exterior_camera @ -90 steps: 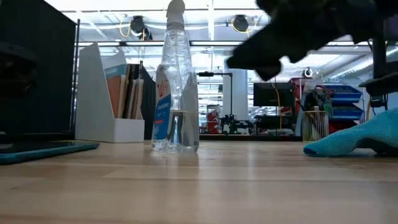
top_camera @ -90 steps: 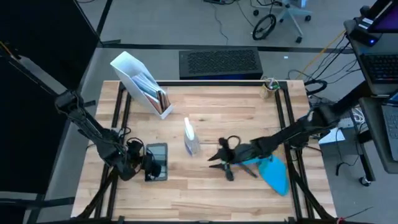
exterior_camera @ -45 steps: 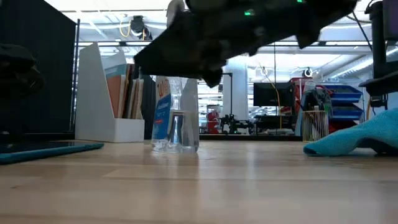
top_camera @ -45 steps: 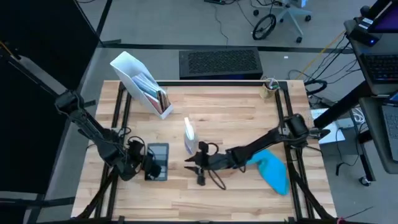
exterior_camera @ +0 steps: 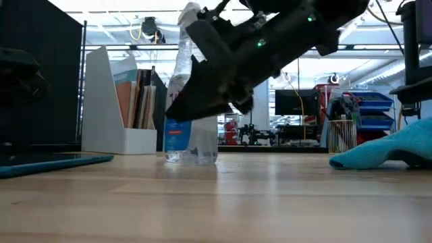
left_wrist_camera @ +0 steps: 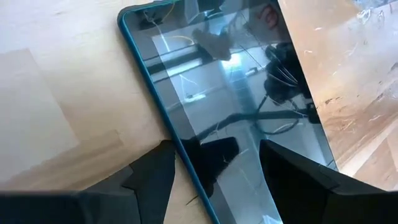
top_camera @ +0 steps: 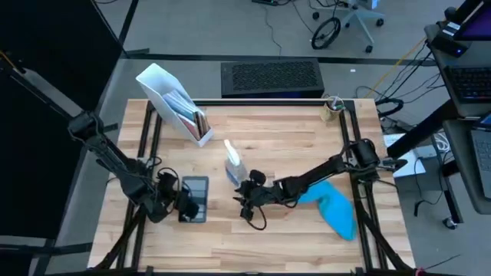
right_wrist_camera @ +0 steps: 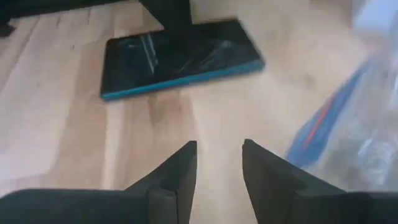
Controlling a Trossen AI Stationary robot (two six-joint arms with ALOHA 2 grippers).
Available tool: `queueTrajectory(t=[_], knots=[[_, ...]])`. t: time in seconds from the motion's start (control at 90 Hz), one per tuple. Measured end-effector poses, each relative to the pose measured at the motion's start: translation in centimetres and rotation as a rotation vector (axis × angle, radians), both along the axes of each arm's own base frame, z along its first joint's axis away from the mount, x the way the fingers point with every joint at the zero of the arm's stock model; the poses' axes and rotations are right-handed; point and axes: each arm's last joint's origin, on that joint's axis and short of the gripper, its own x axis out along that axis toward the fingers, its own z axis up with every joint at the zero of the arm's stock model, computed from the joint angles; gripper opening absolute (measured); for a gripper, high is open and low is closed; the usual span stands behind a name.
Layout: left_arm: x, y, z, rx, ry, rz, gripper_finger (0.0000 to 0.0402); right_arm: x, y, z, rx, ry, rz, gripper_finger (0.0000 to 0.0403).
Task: Apply microfiber cloth
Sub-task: Spray the blue tablet using the spray bottle
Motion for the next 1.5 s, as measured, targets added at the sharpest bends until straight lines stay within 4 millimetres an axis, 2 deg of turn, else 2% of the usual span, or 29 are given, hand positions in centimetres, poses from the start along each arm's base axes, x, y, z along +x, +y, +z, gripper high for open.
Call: queueTrajectory(t=[0.122, 0.3, 0.444, 0.678, 0.944, 1.167, 1.5], knots=[[0.1, -0.1, 0.0, 0.013, -0.015, -0.024, 0.0221, 0.6, 0.0, -0.8, 0.236, -0.076, -0.133, 0.0128], [0.2, -0.2, 0.1, 0.027, -0.021, -0.060, 0.0221, 2.0, 0.5, -3.1, 0.422, -0.115, -0.147, 0.0177], [0.3, -0.3, 0.1, 0.039, -0.025, -0.090, 0.0221, 4.1, 0.9, -3.8, 0.475, -0.119, -0.188, 0.0199], [0.3, -0.3, 0.2, 0.048, -0.037, -0.097, 0.0221, 7.8, 1.5, -3.6, 0.464, -0.052, -0.254, 0.0199], [0.4, -0.3, 0.1, 0.055, -0.041, -0.089, 0.0221, 11.5, 1.8, -3.8, 0.547, -0.025, -0.318, 0.0199], [0.6, -0.5, -0.3, 0.080, -0.031, -0.093, 0.0221, 12.5, 2.1, -4.0, 0.563, 0.082, -0.386, 0.0199], [1.4, -1.3, -0.7, 0.093, -0.101, -0.116, 0.0221, 12.7, 2.5, -3.8, 0.618, 0.040, -0.403, 0.0199]])
